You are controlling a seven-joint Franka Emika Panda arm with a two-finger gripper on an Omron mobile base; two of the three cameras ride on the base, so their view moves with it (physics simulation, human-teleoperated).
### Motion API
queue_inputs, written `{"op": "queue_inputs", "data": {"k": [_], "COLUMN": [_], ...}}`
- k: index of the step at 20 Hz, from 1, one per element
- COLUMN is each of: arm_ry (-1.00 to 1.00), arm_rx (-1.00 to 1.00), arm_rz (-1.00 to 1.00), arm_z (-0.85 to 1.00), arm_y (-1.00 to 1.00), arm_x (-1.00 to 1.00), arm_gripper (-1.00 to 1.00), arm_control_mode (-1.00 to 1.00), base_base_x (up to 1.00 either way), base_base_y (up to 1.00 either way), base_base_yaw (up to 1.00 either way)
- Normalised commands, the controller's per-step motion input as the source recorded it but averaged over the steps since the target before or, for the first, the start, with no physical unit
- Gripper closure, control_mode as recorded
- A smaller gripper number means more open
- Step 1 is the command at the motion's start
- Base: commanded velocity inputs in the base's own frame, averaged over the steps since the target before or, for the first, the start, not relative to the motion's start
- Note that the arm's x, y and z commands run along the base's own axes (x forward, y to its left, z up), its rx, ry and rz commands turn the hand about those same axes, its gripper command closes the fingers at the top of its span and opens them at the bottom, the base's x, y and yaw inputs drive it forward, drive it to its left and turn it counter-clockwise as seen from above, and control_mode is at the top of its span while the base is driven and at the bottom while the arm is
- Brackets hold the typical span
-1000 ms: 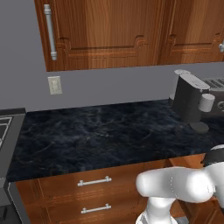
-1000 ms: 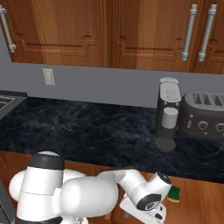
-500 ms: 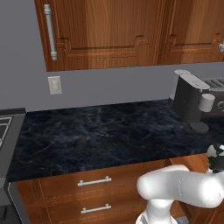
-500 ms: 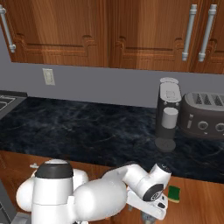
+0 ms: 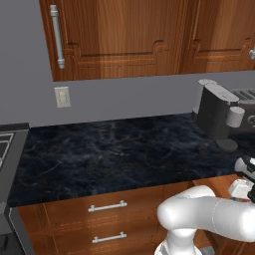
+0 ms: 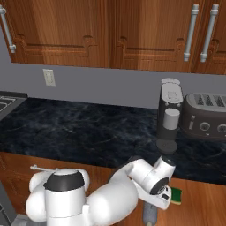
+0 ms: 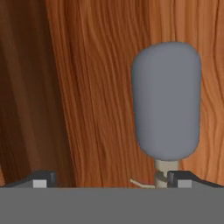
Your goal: Restock the sink supplies by placing the sponge and soap dispenser on the counter and next to the sink. Make sure the soap dispenser is upright.
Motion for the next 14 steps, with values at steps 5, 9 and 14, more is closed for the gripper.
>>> {"op": "queue_inputs", "data": {"k": [5,9,14], "arm_ry": [-0.19,-0.02,0.0], "arm_rx": [-0.02,-0.02,-0.04], "arm_rz": [-0.03,0.0,0.0], "arm_z": [-0.03,-0.01,-0.05], "arm_y": [0.04,0.0,0.06], "arm_x": [0.0,0.0,0.07], "arm_gripper": [-1.0,-1.0,-1.0], "arm_control_mode": [-1.0,-1.0,-1.0], "base_base_x": [0.0,0.0,0.0], "base_base_y": [0.0,0.0,0.0], "base_base_yaw": [0.0,0.0,0.0]}}
